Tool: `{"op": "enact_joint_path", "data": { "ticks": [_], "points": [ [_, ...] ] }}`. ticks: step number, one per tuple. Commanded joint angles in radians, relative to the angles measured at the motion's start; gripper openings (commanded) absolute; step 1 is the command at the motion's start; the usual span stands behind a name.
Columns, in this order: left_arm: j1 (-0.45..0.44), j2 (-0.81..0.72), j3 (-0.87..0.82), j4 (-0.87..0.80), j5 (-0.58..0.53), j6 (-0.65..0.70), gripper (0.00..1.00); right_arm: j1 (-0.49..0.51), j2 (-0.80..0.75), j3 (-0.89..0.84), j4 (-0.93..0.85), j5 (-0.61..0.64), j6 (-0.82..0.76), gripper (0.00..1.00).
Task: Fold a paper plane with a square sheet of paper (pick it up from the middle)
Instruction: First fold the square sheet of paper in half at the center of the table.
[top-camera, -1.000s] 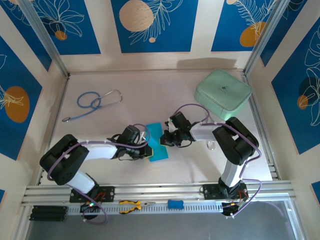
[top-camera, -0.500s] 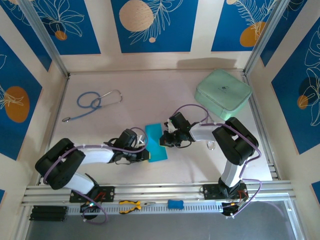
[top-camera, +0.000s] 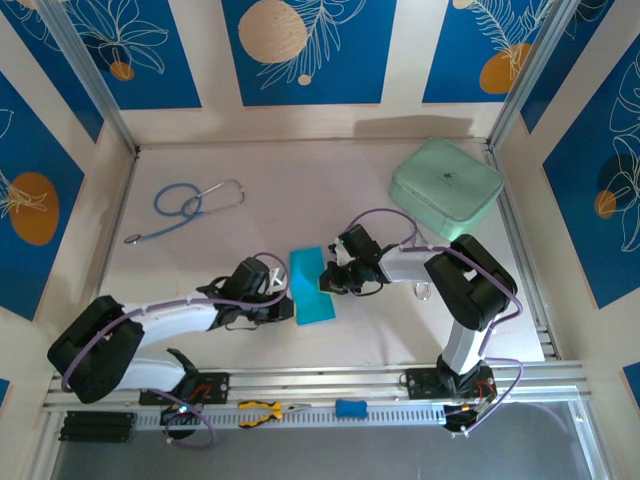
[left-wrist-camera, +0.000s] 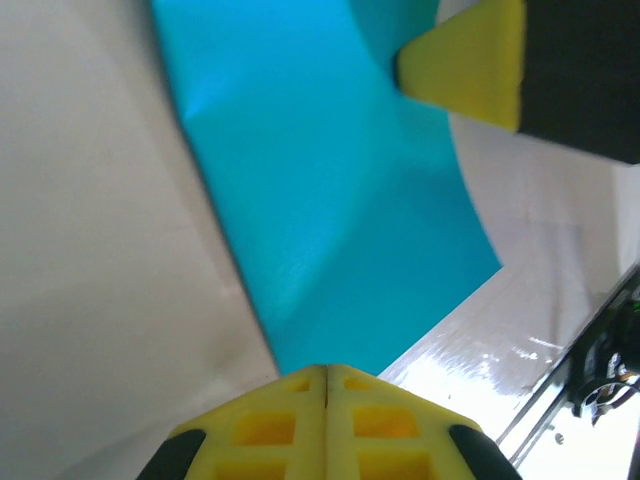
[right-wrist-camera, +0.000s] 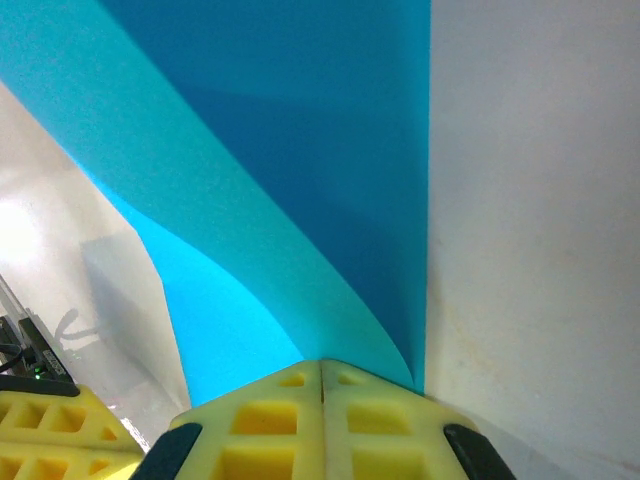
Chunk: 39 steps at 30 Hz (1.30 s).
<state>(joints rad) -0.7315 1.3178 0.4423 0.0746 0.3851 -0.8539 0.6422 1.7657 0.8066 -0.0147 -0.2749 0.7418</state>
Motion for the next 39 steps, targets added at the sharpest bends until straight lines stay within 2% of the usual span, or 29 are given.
{"op": "enact_joint_path", "data": {
  "ticks": [1,5,12,14,20,27,30,36,39],
  "points": [
    [-0.009,0.068,0.055,0.129,0.045,-0.063,0.05,0.001,0.029,-0.041,-0.127,0.074,0.006,0.0],
    [-0.009,0.15,0.033,0.231,0.093,-0.1,0.04,0.001,0.026,-0.043,-0.127,0.074,0.005,0.0],
    [-0.009,0.157,-0.089,0.267,0.139,-0.102,0.04,0.001,0.021,-0.044,-0.134,0.08,0.003,0.0],
    [-0.012,0.145,-0.096,0.19,0.148,-0.057,0.04,0.001,0.022,-0.044,-0.137,0.082,0.007,0.0],
    [-0.023,0.065,-0.057,-0.074,0.072,0.084,0.05,0.0,0.015,-0.047,-0.14,0.09,0.004,0.0],
    [-0.032,-0.043,0.025,-0.194,-0.015,0.123,0.05,0.001,0.021,-0.052,-0.132,0.086,0.006,0.0],
    [-0.031,-0.064,0.043,-0.149,-0.041,0.088,0.06,0.001,0.024,-0.053,-0.13,0.086,0.007,0.0],
    [-0.034,0.073,0.057,0.103,0.069,-0.017,0.04,0.0,0.025,-0.051,-0.131,0.084,0.007,0.0],
    [-0.039,0.118,0.051,0.122,0.08,-0.021,0.05,0.0,0.025,-0.053,-0.131,0.082,0.007,0.0]
  ]
}}
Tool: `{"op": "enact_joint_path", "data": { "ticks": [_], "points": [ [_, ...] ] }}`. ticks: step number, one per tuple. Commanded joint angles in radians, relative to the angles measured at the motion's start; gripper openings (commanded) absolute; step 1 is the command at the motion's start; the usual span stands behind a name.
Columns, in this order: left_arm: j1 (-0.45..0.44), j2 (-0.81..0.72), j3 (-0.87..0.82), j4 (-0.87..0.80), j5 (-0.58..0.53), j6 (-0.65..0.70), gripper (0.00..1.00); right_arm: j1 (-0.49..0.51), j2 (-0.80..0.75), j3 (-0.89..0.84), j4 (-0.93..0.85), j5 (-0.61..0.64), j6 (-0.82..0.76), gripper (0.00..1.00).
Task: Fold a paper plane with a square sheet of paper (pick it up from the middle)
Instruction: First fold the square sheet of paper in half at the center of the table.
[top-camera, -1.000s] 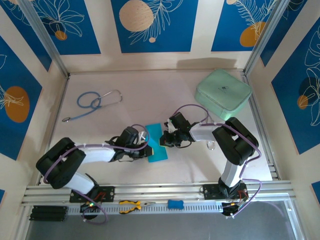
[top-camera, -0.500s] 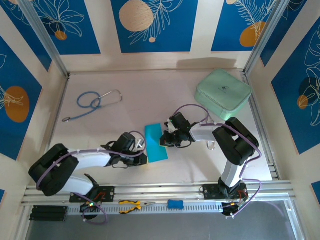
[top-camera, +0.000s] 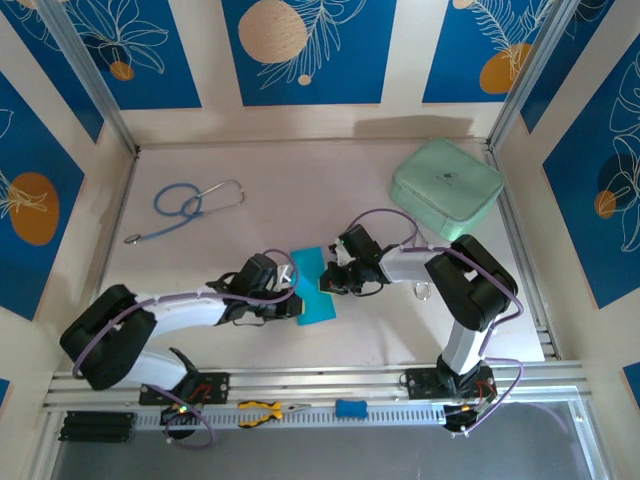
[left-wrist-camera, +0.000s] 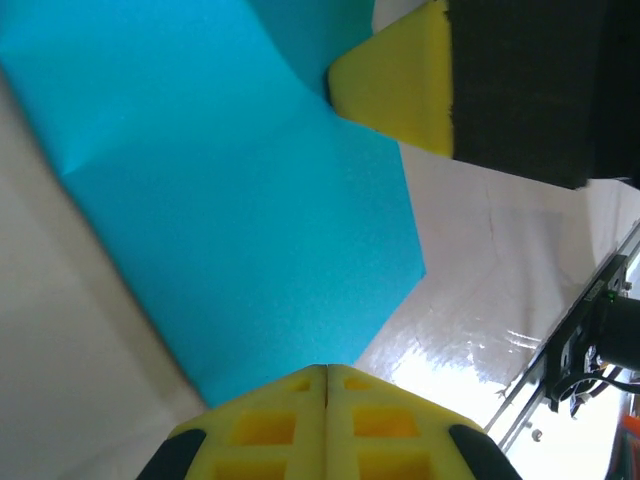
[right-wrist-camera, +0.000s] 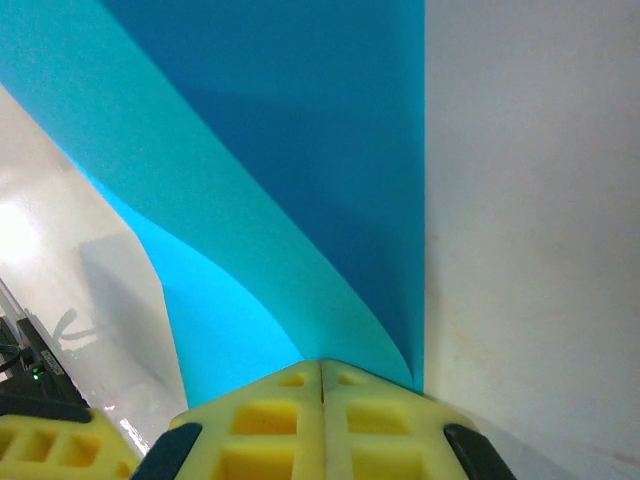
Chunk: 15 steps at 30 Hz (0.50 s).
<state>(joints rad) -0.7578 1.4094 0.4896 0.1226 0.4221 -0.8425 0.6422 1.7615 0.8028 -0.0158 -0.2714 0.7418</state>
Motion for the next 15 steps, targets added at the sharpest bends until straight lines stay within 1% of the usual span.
{"op": "enact_joint_path", "data": {
  "ticks": [1,3,6,11,15],
  "points": [
    [-0.014,0.038,-0.002,0.075,0.052,-0.029,0.06,0.0,0.027,-0.048,-0.129,0.078,0.007,0.0],
    [-0.014,0.064,-0.011,0.069,0.081,-0.019,0.06,0.0,0.029,-0.05,-0.128,0.077,0.007,0.0],
    [-0.013,0.077,-0.03,0.032,0.079,-0.008,0.06,0.001,0.029,-0.048,-0.125,0.07,0.007,0.0],
    [-0.014,0.049,-0.085,-0.014,0.089,0.018,0.07,-0.001,0.032,-0.047,-0.13,0.072,0.002,0.0],
    [-0.015,0.034,-0.08,-0.075,0.099,0.052,0.08,-0.001,0.03,-0.046,-0.132,0.066,0.004,0.0]
  ]
}}
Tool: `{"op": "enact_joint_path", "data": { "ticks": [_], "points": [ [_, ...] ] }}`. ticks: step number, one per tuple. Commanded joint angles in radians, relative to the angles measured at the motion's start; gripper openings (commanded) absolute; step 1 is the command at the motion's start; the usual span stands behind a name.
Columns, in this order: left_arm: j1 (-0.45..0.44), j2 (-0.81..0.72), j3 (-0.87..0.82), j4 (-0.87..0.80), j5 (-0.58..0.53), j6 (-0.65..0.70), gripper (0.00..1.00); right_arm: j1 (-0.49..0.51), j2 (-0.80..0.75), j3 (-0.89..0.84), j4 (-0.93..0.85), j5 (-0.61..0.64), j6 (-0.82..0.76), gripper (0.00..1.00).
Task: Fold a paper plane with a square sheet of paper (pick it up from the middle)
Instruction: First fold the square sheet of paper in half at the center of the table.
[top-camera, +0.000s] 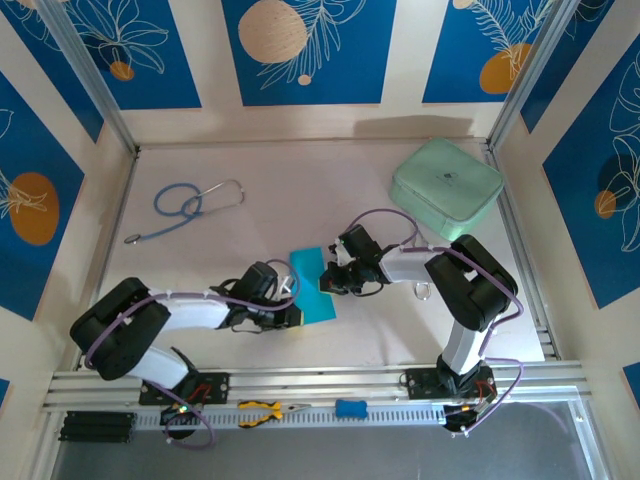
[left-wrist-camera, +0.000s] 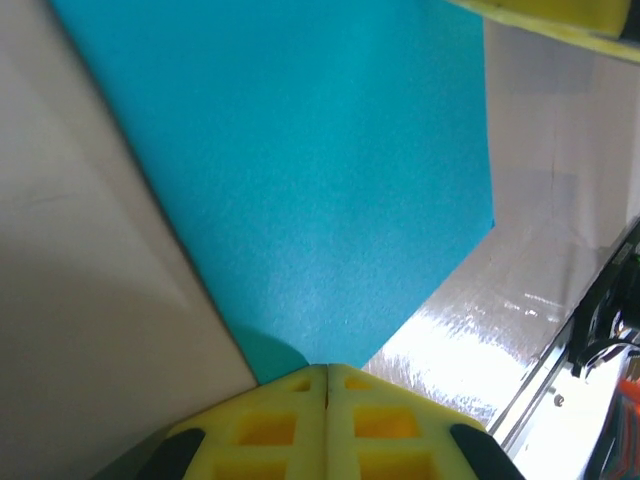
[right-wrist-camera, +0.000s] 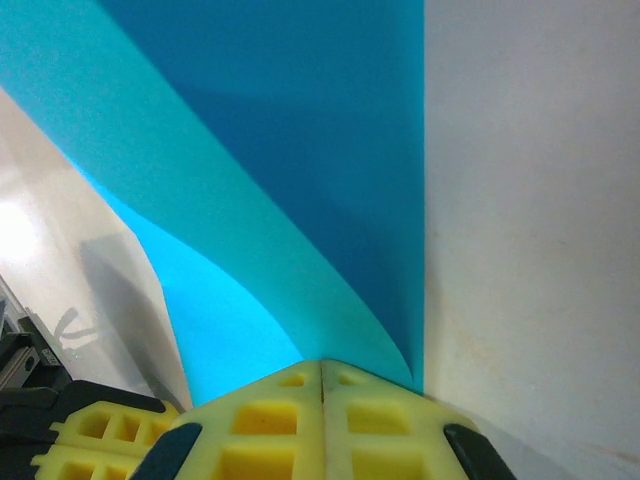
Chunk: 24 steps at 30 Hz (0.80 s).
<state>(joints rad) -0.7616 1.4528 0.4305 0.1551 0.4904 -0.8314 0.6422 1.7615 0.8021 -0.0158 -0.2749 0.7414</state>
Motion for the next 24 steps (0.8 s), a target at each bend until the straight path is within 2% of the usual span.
{"op": "enact_joint_path", "data": {
  "ticks": [1,6,11,13,17,24],
  "points": [
    [-0.011,-0.017,-0.012,-0.12,0.025,0.047,0.08,-0.001,0.029,-0.043,-0.131,0.07,0.003,0.0],
    [-0.013,-0.074,0.049,-0.21,-0.028,0.084,0.08,-0.001,0.034,-0.036,-0.143,0.069,-0.004,0.0],
    [0.012,-0.108,0.165,-0.223,-0.043,0.103,0.11,-0.004,0.042,-0.023,-0.154,0.051,-0.008,0.0],
    [0.054,-0.064,0.223,-0.243,-0.034,0.122,0.11,-0.004,0.044,-0.013,-0.167,0.049,-0.012,0.0],
    [0.133,0.072,0.306,-0.173,0.03,0.129,0.11,-0.005,0.051,-0.004,-0.179,0.044,-0.017,0.0],
    [0.185,0.212,0.39,-0.115,0.05,0.138,0.09,-0.01,0.068,0.007,-0.191,0.036,-0.02,0.0]
  ]
}}
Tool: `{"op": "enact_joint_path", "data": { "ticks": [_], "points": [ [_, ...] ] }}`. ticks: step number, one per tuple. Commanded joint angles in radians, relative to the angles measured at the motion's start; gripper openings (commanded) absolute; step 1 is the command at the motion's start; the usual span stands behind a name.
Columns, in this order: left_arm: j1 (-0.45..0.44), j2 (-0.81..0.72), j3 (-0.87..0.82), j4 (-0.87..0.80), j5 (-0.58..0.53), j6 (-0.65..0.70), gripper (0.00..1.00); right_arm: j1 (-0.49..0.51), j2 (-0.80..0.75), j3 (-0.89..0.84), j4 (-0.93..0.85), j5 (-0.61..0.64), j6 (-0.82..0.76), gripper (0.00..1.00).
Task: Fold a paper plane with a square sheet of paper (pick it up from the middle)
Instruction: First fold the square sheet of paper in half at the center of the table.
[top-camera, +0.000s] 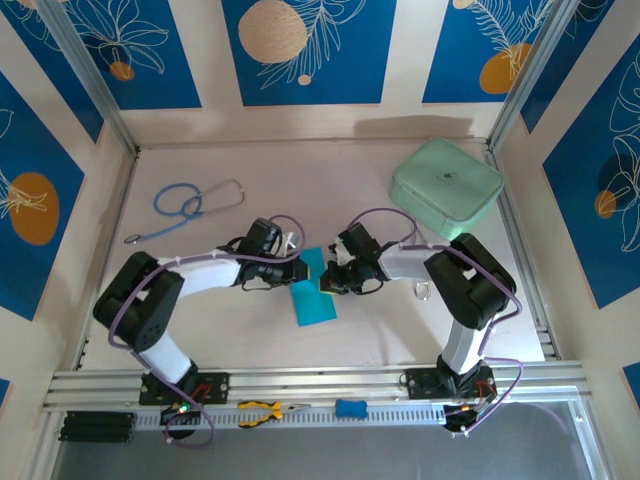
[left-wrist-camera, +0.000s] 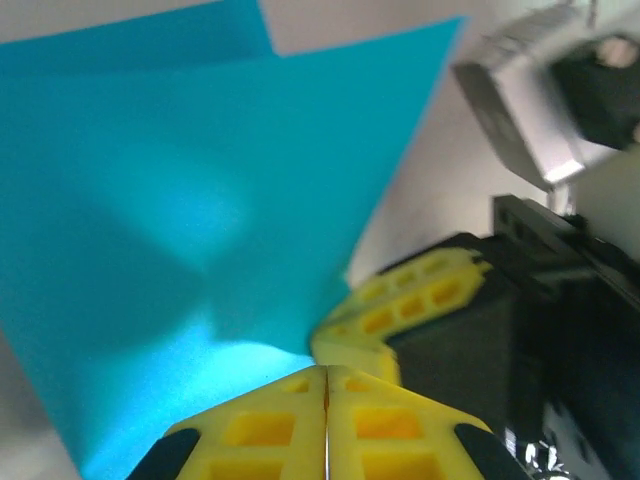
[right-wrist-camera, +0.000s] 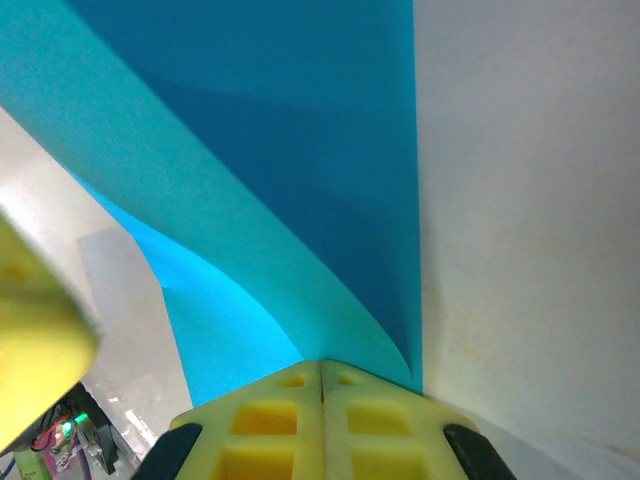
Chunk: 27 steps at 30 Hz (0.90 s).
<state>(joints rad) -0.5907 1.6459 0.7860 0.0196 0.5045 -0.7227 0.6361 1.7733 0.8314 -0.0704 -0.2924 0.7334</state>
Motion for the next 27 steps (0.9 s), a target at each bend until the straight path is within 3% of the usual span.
{"op": "enact_joint_path", "data": {
  "ticks": [1,8,15,27],
  "points": [
    [0.02,0.03,0.038,0.023,0.038,0.035,0.09,-0.003,0.055,-0.023,-0.138,0.056,-0.013,0.0],
    [0.049,0.04,0.03,0.008,0.045,0.077,0.09,-0.006,0.054,-0.03,-0.134,0.056,-0.012,0.0],
    [0.088,0.032,0.008,-0.023,0.123,0.16,0.11,-0.006,0.053,-0.032,-0.137,0.061,-0.012,0.0],
    [0.092,0.114,-0.001,0.023,0.099,0.184,0.11,-0.005,0.051,-0.04,-0.13,0.061,-0.008,0.0]
  ]
}}
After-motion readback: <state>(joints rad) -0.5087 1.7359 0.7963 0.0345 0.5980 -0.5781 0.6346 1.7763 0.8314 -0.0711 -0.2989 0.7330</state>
